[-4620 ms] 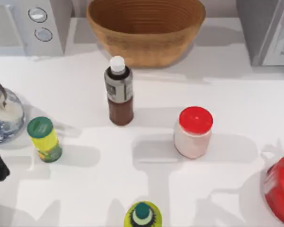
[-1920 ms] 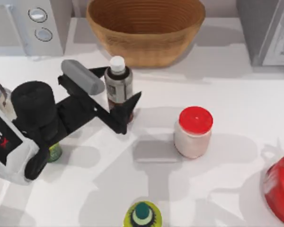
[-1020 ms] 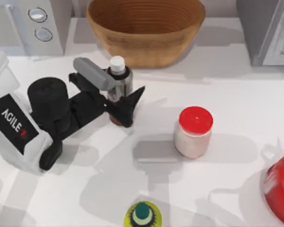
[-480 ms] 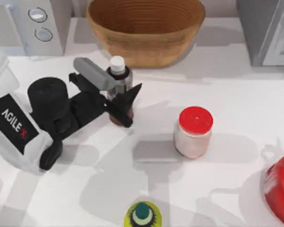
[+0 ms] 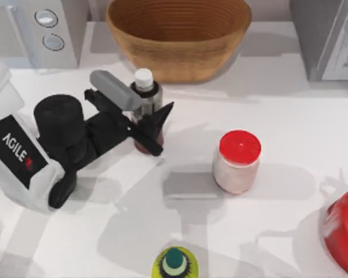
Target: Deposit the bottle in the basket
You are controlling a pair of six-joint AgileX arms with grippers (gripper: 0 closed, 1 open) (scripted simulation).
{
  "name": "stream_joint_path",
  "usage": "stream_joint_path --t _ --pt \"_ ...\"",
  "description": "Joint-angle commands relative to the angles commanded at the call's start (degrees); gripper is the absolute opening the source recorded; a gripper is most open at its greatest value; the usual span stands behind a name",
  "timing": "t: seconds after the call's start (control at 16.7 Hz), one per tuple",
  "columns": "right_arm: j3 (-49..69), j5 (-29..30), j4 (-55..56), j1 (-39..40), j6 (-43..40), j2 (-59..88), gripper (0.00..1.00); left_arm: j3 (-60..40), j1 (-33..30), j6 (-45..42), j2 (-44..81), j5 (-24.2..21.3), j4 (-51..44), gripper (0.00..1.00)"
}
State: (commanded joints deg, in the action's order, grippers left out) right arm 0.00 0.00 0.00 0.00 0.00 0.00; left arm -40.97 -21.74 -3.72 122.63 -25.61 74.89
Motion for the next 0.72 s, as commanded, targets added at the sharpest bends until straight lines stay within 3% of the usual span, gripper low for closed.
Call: stream_joint_path --t 0.42,0.72 --pt "0.0 0.0 0.0 0.0 0.0 0.0 1.0 4.0 2.6 -0.6 -12.6 -1.5 -5.6 0.0" --pt "0.0 0.0 0.0 0.0 0.0 0.0 1.0 11.5 7.9 -0.6 -30.8 -6.8 -16.6 0.0"
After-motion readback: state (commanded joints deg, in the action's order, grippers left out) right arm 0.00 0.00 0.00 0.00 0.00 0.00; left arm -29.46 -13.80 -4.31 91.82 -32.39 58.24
